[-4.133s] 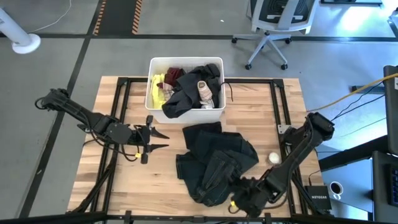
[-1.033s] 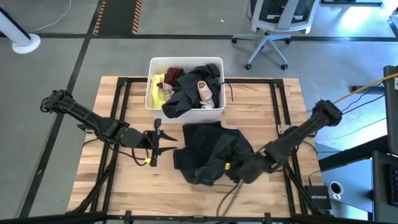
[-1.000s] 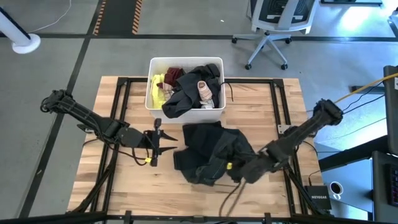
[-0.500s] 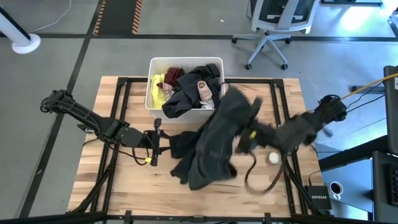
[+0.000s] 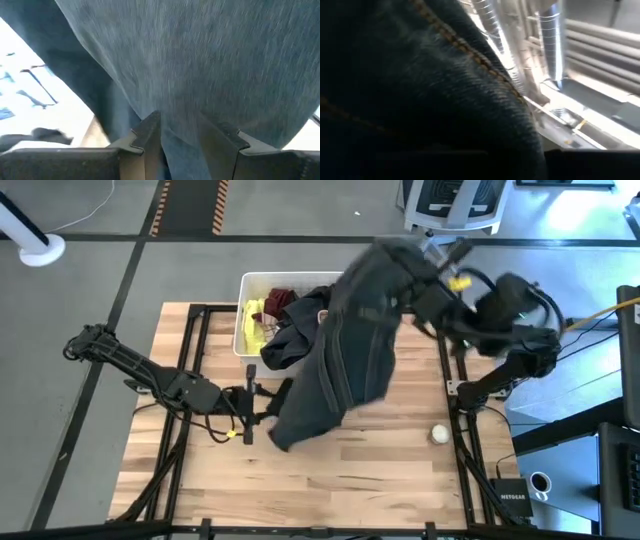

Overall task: Sort clothes
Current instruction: Put the dark blue jeans into the white laundry organizer

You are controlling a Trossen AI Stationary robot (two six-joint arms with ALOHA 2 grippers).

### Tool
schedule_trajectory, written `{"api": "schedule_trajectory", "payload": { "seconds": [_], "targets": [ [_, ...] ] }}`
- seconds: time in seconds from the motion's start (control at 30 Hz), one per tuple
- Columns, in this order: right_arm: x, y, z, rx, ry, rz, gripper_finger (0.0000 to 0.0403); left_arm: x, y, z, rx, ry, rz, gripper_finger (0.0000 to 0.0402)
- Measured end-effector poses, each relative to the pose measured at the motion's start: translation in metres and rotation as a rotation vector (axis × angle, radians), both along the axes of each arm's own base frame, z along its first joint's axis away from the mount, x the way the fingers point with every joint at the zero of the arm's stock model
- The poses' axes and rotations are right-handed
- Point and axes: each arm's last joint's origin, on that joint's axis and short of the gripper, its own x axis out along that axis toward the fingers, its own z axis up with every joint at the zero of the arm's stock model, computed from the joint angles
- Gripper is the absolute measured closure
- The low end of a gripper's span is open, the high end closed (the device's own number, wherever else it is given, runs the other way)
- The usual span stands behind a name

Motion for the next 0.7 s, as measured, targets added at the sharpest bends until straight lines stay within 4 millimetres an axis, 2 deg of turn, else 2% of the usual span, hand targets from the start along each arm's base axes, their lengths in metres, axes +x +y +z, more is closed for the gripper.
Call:
{"api": "schedule_trajectory", "payload": {
  "seconds": [0.2,0.4,0.53,0.7],
  "targets": [
    [0.033,-0.060,-0.013,-0.034,0.002,-0.129,0.0385,-0.003,0.009,0.038,0.130,-0.085,0.207,0.0281],
    [0.074,-0.128,-0.046,-0.008,0.082,-0.241,0.0385,-0.012,0.021,0.078,0.182,-0.158,0.304,0.0281],
    [0.100,-0.174,-0.080,0.054,0.150,-0.322,0.0375,-0.020,0.024,0.080,0.249,-0.100,0.293,0.0281],
    [0.126,-0.235,-0.135,0.222,0.214,-0.382,0.0348,-0.027,0.027,0.061,0.235,0.067,0.282,0.0281]
  ]
}}
